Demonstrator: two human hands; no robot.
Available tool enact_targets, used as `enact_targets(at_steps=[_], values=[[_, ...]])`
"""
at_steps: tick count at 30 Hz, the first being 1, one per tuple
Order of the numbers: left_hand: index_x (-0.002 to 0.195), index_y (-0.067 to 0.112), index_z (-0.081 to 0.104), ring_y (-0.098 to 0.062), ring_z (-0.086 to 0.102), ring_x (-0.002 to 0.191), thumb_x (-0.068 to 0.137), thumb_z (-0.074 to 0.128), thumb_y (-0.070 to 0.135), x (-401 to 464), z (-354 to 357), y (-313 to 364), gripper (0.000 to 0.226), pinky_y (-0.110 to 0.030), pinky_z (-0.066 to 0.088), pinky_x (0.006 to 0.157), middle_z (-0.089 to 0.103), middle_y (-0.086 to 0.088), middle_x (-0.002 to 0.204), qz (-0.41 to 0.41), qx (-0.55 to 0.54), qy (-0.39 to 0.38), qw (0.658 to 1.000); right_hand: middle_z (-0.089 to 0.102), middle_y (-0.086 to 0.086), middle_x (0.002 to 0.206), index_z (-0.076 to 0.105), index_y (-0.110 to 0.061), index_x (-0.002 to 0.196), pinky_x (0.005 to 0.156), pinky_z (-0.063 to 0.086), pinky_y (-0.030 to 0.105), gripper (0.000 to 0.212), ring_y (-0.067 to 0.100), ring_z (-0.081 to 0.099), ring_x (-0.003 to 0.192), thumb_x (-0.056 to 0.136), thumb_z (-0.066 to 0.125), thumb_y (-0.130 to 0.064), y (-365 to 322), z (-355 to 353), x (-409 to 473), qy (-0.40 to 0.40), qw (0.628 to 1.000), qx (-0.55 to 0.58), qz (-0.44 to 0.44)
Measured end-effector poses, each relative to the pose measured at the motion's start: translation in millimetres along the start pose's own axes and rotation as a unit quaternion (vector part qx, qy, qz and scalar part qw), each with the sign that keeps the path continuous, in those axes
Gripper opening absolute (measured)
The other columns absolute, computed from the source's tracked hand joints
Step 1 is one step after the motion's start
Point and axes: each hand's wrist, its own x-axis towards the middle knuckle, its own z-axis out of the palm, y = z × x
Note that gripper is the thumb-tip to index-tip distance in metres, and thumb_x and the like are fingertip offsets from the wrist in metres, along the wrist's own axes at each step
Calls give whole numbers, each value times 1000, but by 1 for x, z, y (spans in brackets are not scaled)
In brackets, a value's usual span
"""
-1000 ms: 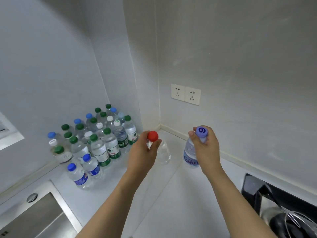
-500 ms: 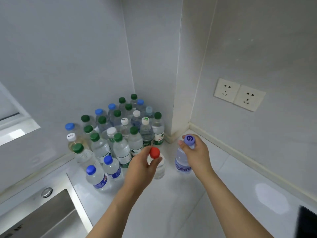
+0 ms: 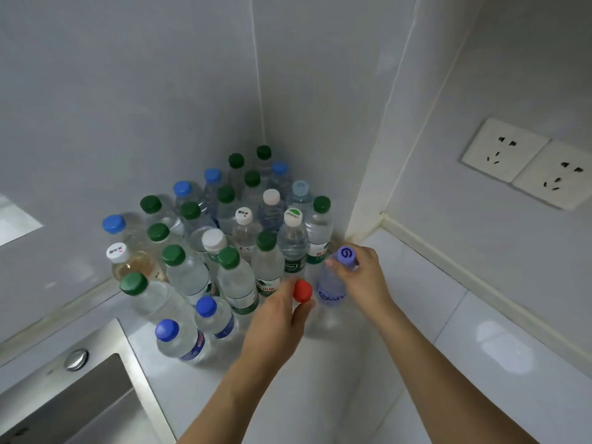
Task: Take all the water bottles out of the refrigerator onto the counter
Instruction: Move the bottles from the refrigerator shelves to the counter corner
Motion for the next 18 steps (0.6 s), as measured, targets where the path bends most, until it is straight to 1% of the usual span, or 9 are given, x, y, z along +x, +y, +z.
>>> enact_targets(at_steps=[4,7,9,11,12,14,16,18], values=[[112,22,53,-14,60,83,95,59,30,13,10,-4,20,-30,46,69,63,7,95,10,0,16,1000,57,1,104,64,-22,93,75,39,18,18,2,54,85,81,73,-33,-3,9,16,3,1000,-1,2],[117,20,53,-14,60,85,96,56,28,20,18,-4,23,-30,47,68,63,6,97,-1,-14,29,999,54,-3,107,61,-25,100,69,40,6,22,1,52,86,83,73,-32,-6,11,22,0,1000,0,-10],[117,17,53,-17,61,85,97,55,27,23,22,-5,23,-28,43,66,63,4,95,-13,-22,47,999,54,-4,108,61,-26,102,69,39,2,22,-4,52,87,84,73,-31,-8,13,25,-3,1000,-3,-19],[118,13,54,-21,61,84,97,54,26,25,28,-6,25,-26,38,65,64,0,95,-19,-17,67,997,55,-4,108,61,-27,102,71,36,2,22,-5,51,86,84,73,-31,-9,15,26,-6,999,-18,-29],[119,11,54,-22,61,84,97,53,27,26,31,-7,27,-25,37,65,65,-2,95,-18,-12,76,997,55,-5,108,59,-28,101,72,35,3,22,-4,52,85,84,73,-31,-10,15,26,-8,999,-23,-32],[119,8,55,-22,62,85,97,48,32,27,37,-8,34,-24,39,65,66,-5,98,-10,-6,92,996,55,-6,107,57,-30,101,74,34,3,22,1,51,87,85,72,-30,-10,15,26,-7,999,-24,-33],[118,6,55,-20,60,88,98,46,32,28,43,-10,34,-18,39,70,65,-5,100,6,-6,105,994,57,-6,107,57,-29,102,75,34,2,22,3,51,91,85,72,-29,-8,15,24,1,999,-20,-45],[117,5,55,-20,59,91,97,50,25,31,48,-11,29,-13,35,75,63,-5,103,10,-8,115,993,57,-7,108,57,-28,105,76,34,1,24,3,51,94,86,71,-30,-7,17,22,4,998,-16,-53]])
